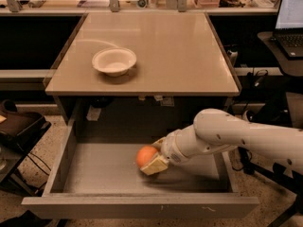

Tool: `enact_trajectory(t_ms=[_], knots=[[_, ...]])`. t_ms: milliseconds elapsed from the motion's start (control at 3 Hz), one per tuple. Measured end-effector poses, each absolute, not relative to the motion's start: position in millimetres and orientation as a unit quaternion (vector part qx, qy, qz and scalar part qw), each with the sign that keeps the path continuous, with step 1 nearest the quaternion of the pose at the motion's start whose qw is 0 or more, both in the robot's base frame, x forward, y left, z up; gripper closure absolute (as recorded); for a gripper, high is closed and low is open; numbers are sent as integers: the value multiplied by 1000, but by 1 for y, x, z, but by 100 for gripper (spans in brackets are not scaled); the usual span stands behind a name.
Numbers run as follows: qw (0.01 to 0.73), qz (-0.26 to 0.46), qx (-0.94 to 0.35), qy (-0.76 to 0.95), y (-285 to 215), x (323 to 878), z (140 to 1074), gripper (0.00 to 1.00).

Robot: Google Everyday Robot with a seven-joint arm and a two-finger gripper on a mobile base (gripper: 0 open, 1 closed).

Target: Pick orange from top drawer and place on counter

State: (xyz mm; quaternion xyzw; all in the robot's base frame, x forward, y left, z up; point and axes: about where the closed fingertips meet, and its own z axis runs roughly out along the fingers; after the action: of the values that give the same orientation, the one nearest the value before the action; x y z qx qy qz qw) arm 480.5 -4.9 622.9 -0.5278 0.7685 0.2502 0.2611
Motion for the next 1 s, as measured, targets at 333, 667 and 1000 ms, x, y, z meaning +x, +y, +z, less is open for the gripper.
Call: enact_trajectory(t_ms=[333,667,1000], knots=[[261,217,-528,778,-21,505,679,100],[277,172,-518,791,-33,542,773,100],[321,120,-493,800,-39,567,878,100]])
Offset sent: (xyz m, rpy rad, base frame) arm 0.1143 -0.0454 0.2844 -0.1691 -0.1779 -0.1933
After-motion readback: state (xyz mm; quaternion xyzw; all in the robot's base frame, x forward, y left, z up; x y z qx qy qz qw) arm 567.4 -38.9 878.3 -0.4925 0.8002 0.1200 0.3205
